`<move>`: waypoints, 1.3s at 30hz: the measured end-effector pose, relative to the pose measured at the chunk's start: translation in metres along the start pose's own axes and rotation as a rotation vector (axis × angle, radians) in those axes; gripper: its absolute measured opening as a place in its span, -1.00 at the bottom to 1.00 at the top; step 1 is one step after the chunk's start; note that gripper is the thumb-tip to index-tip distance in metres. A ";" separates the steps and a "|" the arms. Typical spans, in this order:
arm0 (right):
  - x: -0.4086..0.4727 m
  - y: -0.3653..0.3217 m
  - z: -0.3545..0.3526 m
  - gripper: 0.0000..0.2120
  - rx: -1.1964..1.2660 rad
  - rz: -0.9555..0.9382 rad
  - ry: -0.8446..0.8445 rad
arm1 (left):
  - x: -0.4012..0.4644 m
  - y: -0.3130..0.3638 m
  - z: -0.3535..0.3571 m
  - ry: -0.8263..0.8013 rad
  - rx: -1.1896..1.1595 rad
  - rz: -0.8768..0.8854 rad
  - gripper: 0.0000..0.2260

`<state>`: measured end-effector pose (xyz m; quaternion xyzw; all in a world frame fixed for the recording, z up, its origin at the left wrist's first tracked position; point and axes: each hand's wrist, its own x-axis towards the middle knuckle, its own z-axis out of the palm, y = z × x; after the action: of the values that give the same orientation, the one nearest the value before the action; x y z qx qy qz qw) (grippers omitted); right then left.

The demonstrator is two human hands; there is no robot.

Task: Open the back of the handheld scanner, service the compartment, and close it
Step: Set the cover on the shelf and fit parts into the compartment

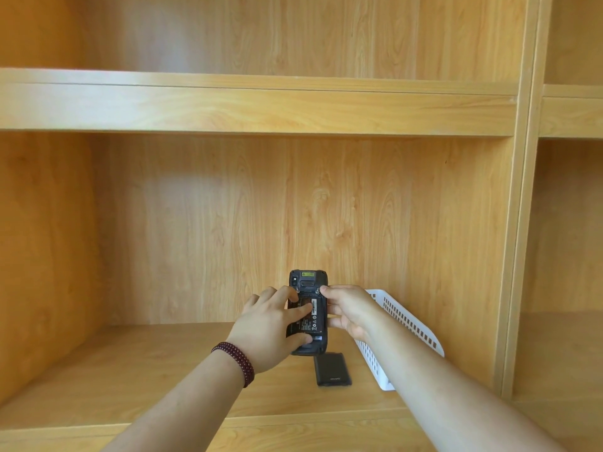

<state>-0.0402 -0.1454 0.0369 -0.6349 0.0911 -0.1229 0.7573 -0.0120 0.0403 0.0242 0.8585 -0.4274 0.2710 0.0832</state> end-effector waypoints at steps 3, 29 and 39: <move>0.001 0.000 0.000 -0.75 0.003 0.001 -0.012 | -0.001 -0.001 0.002 0.015 0.028 0.025 -0.50; -0.009 -0.007 0.004 -0.70 -0.171 -0.164 -0.189 | 0.022 -0.011 -0.005 -0.131 -1.235 -0.592 -0.44; -0.012 -0.003 0.005 -0.62 -0.167 -0.197 -0.142 | 0.026 -0.013 -0.006 -0.104 -1.291 -0.596 -0.80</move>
<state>-0.0500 -0.1374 0.0402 -0.7085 -0.0152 -0.1434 0.6908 0.0083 0.0325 0.0445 0.7301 -0.2531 -0.1119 0.6248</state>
